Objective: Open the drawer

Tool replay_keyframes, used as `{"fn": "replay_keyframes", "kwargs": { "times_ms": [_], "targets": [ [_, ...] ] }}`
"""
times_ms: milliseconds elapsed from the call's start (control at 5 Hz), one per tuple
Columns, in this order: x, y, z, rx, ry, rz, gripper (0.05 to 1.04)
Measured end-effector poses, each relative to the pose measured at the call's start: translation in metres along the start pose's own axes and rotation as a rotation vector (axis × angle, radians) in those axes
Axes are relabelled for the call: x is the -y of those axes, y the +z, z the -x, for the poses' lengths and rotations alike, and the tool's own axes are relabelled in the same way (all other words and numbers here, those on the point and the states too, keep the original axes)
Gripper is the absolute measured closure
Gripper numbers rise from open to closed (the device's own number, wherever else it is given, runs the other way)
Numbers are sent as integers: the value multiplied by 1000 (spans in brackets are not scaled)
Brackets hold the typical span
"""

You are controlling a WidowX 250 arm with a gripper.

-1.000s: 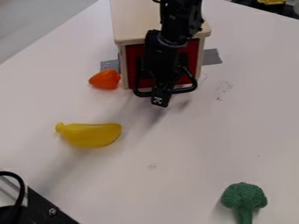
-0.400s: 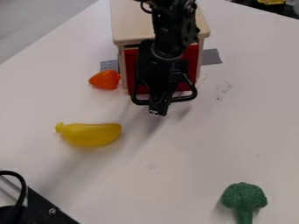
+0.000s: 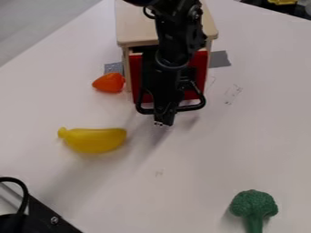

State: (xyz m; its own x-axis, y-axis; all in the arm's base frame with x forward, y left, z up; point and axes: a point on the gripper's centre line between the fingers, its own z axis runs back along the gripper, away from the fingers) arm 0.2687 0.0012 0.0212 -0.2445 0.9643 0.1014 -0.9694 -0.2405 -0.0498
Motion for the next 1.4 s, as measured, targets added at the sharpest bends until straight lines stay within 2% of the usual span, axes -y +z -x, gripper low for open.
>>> {"fn": "replay_keyframes", "kwargs": {
  "times_ms": [800,1400],
  "targets": [
    [-36,9,4,-24,-55,36,782],
    [-42,5,7,-20,-74,23,782]
  ]
}}
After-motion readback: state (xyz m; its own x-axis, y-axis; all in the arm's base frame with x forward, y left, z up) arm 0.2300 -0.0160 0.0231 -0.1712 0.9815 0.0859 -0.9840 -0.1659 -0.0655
